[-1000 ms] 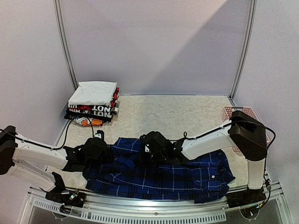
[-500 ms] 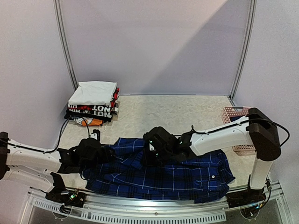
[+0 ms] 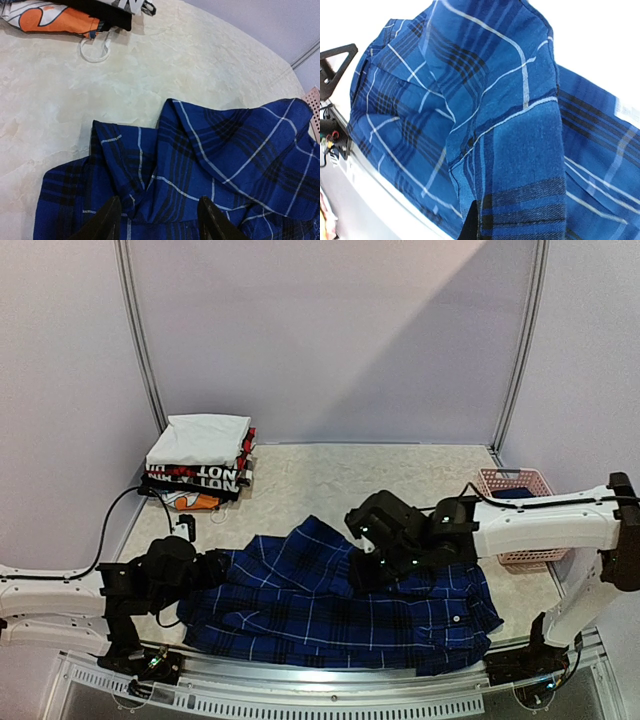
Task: Fold and stack the mixed laundry pile
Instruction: Fold the 1/3-folded shirt at the corner of the board.
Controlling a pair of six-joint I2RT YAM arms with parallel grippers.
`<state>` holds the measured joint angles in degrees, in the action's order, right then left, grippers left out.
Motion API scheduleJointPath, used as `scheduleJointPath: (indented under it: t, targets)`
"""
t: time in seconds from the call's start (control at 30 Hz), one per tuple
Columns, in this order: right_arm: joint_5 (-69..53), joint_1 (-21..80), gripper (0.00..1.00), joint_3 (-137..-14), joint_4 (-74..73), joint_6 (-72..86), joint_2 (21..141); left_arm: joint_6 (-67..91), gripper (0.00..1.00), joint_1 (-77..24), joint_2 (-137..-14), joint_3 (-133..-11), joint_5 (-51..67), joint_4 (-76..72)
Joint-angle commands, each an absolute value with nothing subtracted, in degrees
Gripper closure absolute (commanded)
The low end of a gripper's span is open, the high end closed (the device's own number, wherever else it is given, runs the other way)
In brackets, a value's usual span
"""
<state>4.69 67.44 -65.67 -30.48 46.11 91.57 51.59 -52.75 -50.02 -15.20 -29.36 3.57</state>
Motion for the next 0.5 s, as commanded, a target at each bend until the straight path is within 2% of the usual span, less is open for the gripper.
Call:
scheduleJointPath:
  t: [0.0,0.47]
  targets:
    - [6.7,67.4,1.00,-62.2,-40.3,44.9,83.6,50.2,0.47,-52.6,-51.0,-14.6,-30.8,5.3]
    - [7.5,67.4,1.00,-57.6,-59.0,47.4,62.4,50.9,0.51,-52.4,-55.8,-14.9,-32.8,3.4]
